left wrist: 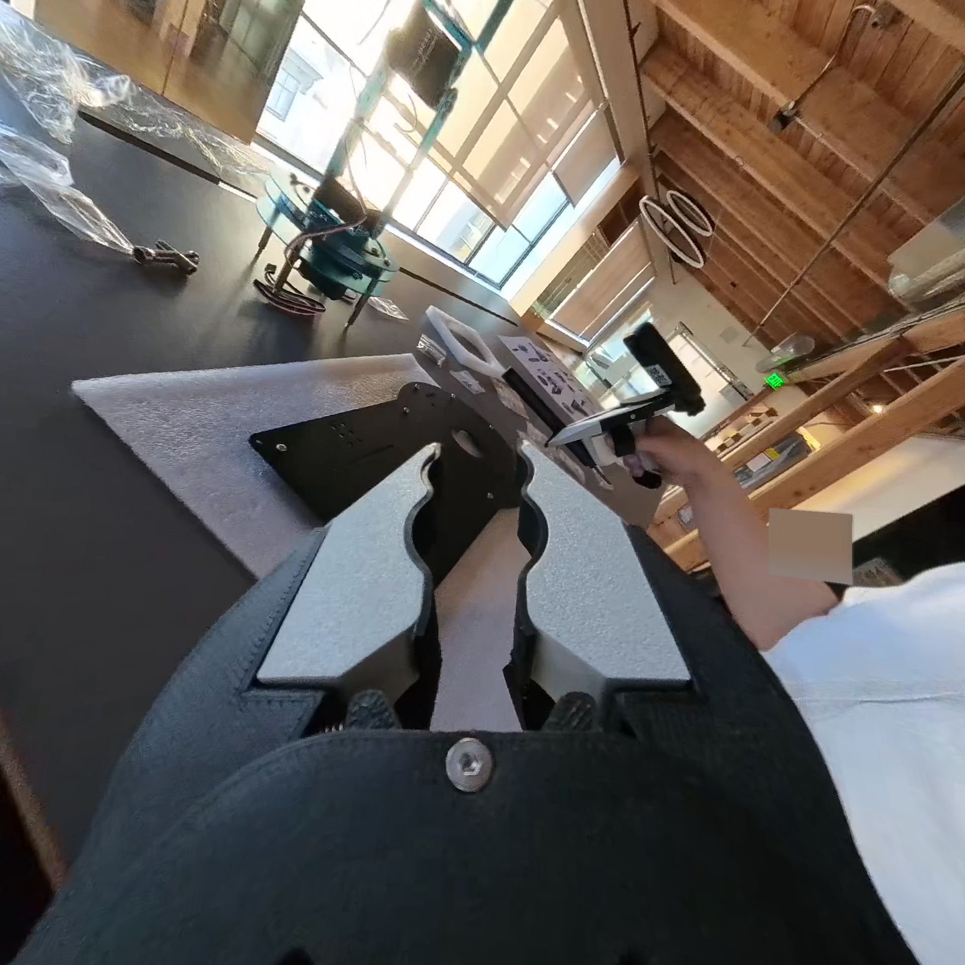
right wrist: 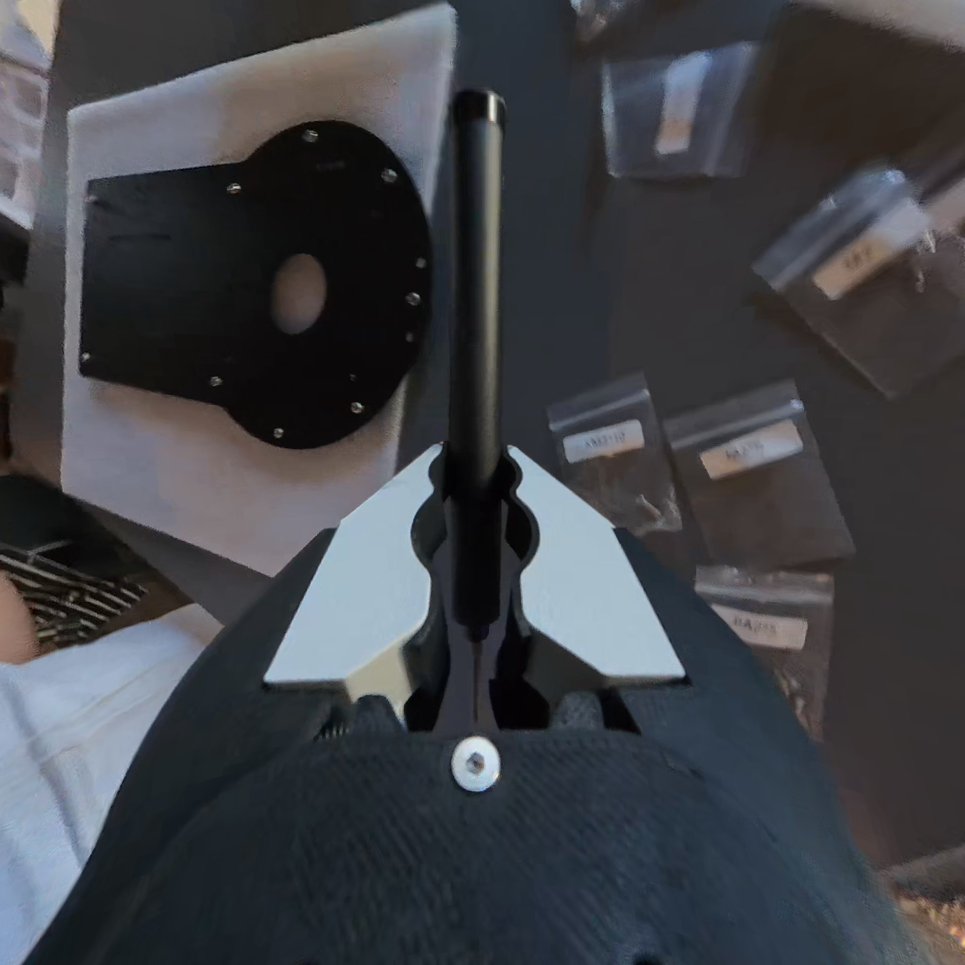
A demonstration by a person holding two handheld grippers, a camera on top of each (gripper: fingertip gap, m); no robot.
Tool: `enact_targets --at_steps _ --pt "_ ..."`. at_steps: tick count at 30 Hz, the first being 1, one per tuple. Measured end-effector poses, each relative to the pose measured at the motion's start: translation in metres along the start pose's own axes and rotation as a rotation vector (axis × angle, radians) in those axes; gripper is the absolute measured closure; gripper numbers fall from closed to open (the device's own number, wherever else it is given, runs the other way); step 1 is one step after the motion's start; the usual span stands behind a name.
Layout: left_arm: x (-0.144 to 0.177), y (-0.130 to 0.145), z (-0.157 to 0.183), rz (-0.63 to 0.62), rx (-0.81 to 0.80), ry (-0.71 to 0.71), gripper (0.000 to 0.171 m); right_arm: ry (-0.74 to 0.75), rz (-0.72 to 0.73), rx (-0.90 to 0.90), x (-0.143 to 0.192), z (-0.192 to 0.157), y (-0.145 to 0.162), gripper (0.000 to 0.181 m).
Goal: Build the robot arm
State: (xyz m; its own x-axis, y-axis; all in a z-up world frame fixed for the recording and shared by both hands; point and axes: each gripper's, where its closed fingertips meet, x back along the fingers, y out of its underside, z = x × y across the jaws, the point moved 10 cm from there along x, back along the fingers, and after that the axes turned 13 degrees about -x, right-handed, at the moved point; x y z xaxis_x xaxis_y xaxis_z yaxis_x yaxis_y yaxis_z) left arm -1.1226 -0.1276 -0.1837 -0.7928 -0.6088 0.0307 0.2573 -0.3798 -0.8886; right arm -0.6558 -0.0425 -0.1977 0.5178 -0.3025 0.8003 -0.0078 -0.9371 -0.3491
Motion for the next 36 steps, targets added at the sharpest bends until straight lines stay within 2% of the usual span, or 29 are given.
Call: enact_targets --at_steps 3,7,10,13,19,26,28,31,34,36 --pt "0.001 -0.004 -0.005 -0.034 -0.021 0.012 0.149 0.112 -0.011 -0.047 -0.005 0.004 0.009 0.166" --pt "-0.005 -0.011 -0.011 -0.065 -0.009 0.03 0.154 0.269 -0.016 -0.008 -0.016 -0.013 0.013 0.166" --pt "-0.024 -0.016 -0.012 -0.127 -0.028 0.028 0.156 0.406 0.01 0.006 -0.024 -0.019 0.015 0.167" --pt "-0.048 -0.019 0.0 -0.178 -0.074 0.105 0.155 0.482 0.059 0.022 -0.028 -0.025 0.018 0.166" --pt "-0.07 -0.014 0.016 -0.232 -0.093 0.216 0.155 0.517 0.136 0.028 -0.028 -0.027 0.027 0.165" --pt "-0.063 -0.007 0.023 -0.217 -0.044 0.227 0.154 0.457 0.26 0.072 -0.027 -0.022 0.038 0.166" --pt "-0.057 -0.007 0.028 -0.212 -0.053 0.204 0.154 0.405 0.296 0.074 -0.024 -0.019 0.041 0.159" --pt "-0.05 -0.008 0.038 -0.2 -0.074 0.161 0.152 0.323 0.405 0.118 0.0 -0.016 0.047 0.155" --pt "-0.049 -0.006 0.051 -0.174 -0.13 0.085 0.15 0.318 0.583 0.218 0.051 0.002 0.052 0.154" --pt "-0.056 -0.002 0.061 -0.169 -0.181 0.023 0.149 0.33 0.683 0.271 0.085 0.028 0.057 0.147"
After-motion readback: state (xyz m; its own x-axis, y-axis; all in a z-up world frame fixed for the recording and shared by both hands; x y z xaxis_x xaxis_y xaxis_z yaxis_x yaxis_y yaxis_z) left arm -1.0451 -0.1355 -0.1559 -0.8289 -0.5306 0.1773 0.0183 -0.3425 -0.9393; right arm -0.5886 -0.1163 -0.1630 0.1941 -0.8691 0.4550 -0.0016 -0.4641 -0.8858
